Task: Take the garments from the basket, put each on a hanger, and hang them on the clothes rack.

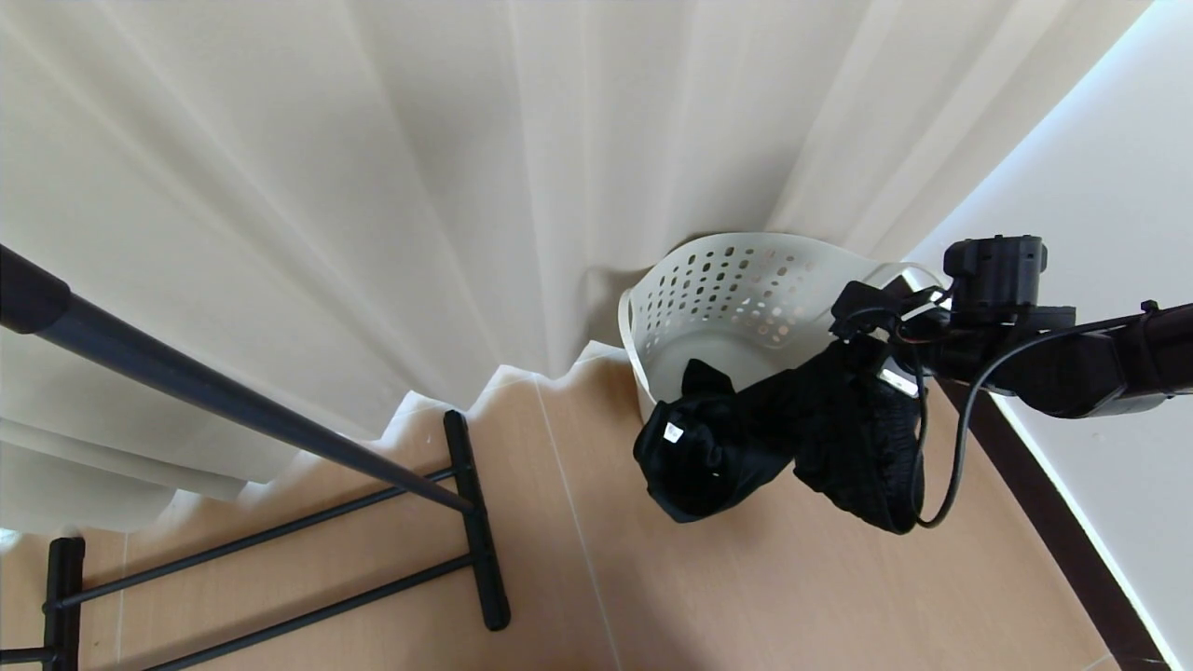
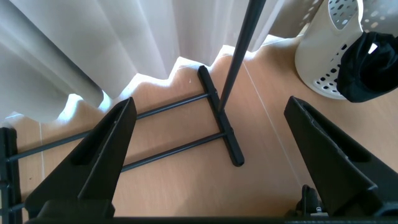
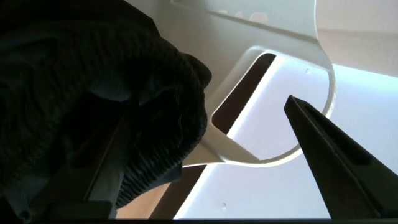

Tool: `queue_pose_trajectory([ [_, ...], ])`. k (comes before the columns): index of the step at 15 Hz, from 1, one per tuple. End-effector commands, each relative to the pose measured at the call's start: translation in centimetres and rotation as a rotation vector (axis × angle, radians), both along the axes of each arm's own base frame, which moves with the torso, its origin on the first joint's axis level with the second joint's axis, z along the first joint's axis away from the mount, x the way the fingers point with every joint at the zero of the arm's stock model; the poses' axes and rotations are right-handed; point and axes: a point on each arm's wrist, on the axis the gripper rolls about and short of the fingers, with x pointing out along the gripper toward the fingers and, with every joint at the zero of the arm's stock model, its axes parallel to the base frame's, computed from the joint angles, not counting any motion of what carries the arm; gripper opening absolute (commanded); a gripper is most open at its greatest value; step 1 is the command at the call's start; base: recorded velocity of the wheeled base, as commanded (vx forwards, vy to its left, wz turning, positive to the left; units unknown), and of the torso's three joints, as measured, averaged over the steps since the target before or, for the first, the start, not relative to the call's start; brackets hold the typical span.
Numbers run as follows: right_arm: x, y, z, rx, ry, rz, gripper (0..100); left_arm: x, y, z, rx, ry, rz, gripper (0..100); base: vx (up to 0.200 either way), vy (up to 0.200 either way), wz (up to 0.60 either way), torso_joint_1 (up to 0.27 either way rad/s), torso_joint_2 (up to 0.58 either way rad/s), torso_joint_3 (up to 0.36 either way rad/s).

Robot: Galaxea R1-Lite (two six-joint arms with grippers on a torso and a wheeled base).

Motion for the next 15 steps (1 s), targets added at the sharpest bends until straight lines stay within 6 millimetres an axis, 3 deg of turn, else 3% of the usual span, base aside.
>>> queue_pose_trajectory([
  [1,0.0,0.1,0.1,0.005,-0.004,0.005,0,0.0,0.0,0.0,0.0,0.001,0.001,100,0.0,0.0,0.0,0.0,0.0,0.0],
  [7,-2.0,0.0,0.9,0.133,-0.006,0.023,0,0.0,0.0,0.0,-0.003,0.0,0.001,100,0.0,0.0,0.0,0.0,0.0,0.0],
  [8,-4.2,-0.1,2.9,0.27,-0.04,0.005,0,0.0,0.0,0.0,-0.005,0.0,0.001,100,0.0,0.0,0.0,0.0,0.0,0.0],
  [11,-9.5,-0.5,6.5,0.417,-0.075,0.01,0,0.0,0.0,0.0,-0.008,0.0,0.001,100,0.0,0.0,0.0,0.0,0.0,0.0],
  [13,-12.4,-0.6,7.4,0.468,-0.095,0.003,0,0.0,0.0,0.0,-0.011,0.0,0.002,100,0.0,0.0,0.0,0.0,0.0,0.0],
  [15,-17.0,-0.7,7.8,0.531,-0.131,0.015,0,0.0,0.0,0.0,-0.011,0.0,0.002,100,0.0,0.0,0.0,0.0,0.0,0.0],
])
